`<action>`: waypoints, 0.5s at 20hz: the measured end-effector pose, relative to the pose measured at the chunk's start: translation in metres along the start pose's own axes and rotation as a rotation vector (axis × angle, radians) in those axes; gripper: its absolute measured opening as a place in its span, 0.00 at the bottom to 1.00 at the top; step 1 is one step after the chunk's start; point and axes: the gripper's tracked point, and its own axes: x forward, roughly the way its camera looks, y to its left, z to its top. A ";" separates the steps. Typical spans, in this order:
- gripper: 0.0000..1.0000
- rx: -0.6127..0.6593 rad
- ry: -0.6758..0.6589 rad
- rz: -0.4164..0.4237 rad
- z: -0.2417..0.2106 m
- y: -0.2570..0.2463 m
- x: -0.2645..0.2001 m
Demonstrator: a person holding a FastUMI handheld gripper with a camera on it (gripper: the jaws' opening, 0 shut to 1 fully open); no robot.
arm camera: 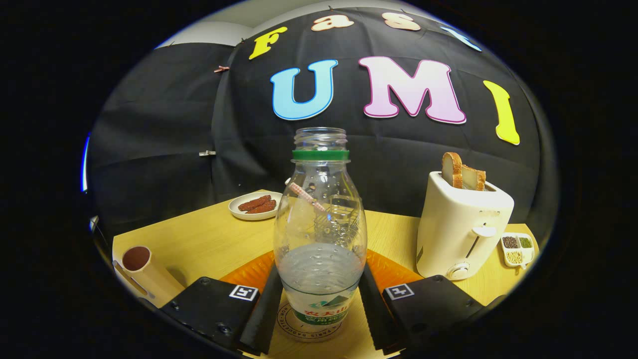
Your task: Take the bottle from table, then pour the juice into the cup, finally place the bottle on the coaster
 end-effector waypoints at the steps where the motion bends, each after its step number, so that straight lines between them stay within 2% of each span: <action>1: 0.77 -0.007 0.002 0.001 -0.001 0.001 -0.001; 10: 0.80 -0.046 0.017 -0.005 -0.007 0.008 -0.007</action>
